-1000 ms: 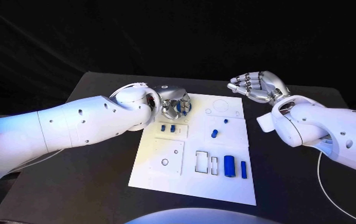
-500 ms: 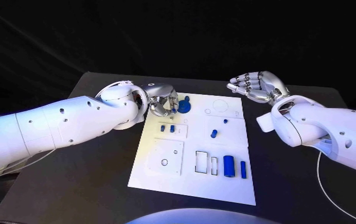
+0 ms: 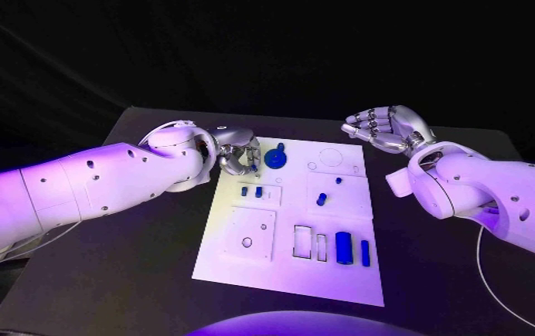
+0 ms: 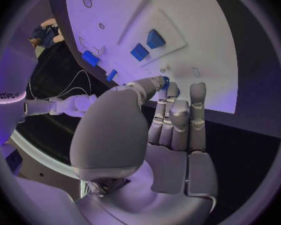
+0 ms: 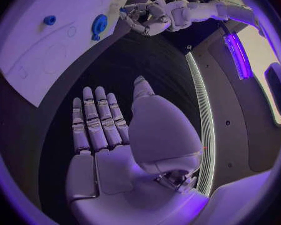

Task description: Assemble the parts on the task board

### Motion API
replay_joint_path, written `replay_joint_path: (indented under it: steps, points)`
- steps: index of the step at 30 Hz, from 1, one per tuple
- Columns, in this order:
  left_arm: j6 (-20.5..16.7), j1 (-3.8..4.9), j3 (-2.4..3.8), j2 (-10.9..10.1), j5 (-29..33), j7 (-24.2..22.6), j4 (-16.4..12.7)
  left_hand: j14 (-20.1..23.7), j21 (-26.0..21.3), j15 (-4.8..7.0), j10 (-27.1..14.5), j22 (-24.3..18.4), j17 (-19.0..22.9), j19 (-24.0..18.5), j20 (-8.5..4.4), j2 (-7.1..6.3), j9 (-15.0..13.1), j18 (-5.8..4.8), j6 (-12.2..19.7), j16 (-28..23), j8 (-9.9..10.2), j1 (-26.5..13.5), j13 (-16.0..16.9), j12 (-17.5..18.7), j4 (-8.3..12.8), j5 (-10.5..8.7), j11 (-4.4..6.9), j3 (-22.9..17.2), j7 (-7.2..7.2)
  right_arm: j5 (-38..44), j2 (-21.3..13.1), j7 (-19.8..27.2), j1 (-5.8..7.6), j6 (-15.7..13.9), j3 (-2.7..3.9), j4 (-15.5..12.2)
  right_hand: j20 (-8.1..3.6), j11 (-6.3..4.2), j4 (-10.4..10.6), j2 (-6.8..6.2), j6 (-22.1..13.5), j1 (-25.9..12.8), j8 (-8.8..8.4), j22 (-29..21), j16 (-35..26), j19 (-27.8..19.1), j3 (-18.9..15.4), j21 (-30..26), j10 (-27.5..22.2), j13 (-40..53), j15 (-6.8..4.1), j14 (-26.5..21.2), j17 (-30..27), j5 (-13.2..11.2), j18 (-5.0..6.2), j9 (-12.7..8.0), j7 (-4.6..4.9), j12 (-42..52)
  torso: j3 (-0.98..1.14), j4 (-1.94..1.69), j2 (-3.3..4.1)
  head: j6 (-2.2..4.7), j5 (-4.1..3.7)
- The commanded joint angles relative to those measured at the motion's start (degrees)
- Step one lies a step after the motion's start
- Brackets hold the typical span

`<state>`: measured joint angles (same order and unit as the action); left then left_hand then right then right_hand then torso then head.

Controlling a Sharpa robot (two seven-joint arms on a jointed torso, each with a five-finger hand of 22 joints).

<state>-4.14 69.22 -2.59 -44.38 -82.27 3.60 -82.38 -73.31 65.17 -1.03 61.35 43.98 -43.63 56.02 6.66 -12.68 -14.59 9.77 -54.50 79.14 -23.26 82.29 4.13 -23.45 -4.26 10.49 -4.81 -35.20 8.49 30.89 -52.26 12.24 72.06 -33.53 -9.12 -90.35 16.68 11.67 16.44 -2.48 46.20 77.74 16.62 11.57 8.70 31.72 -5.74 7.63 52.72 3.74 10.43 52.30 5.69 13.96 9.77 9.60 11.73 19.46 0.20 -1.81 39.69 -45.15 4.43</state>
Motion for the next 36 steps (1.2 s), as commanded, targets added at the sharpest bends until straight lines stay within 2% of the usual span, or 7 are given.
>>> replay_joint_path:
  steps: [1,12,36]
  points:
    - [1.8,-0.05,-0.01,0.4,0.2,0.2,0.2,0.0,-0.1,0.07,0.4,0.0,0.0,-0.3,0.15,0.06,0.0,0.24,-0.4,0.1,0.3,-0.4,-0.1,0.2,0.2,-0.15,-0.06,0.1,-0.06,0.6,0.0,0.5,0.00,0.2,0.01,0.0,0.04,-0.05,-0.1,0.58,0.5,0.1,-0.04,-0.1,-0.1,0.2,-0.2,0.2,0.5,-0.1,-0.04,0.1,-0.1,-0.1,0.05,-0.1,3.18,-0.3,0.01,0.06,0.01,-0.05,0.03]
    - [2.0,-0.59,-0.13,1.0,0.3,-0.2,0.6,0.0,0.0,0.07,0.4,0.1,-0.1,-0.2,0.15,0.08,0.0,0.23,-0.5,0.1,0.3,-0.5,-0.1,0.3,0.2,-0.18,-0.06,0.1,-0.06,0.5,0.0,0.5,-0.01,0.1,0.01,0.0,0.04,-0.05,-0.1,0.58,0.5,0.1,-0.04,-0.1,-0.1,0.2,-0.2,0.2,0.5,-0.1,-0.04,0.1,-0.1,-0.1,0.05,-0.1,3.18,-0.3,0.00,0.01,0.04,-0.31,-0.15]
    - [4.0,-0.73,-0.38,2.0,-0.4,0.1,1.3,-0.2,-0.1,0.13,0.9,0.0,-0.7,-0.4,0.17,0.00,-0.2,0.23,-0.7,0.3,0.5,-0.9,0.0,0.8,0.2,-0.29,0.06,0.3,-0.24,0.5,0.0,0.5,-0.01,0.1,0.01,-0.1,0.04,-0.05,-0.1,0.58,0.5,0.1,-0.04,-0.1,-0.1,0.2,-0.2,0.2,0.5,-0.1,-0.04,0.1,-0.1,-0.1,0.05,-0.1,3.18,-0.3,0.03,0.06,0.01,-0.49,-0.13]
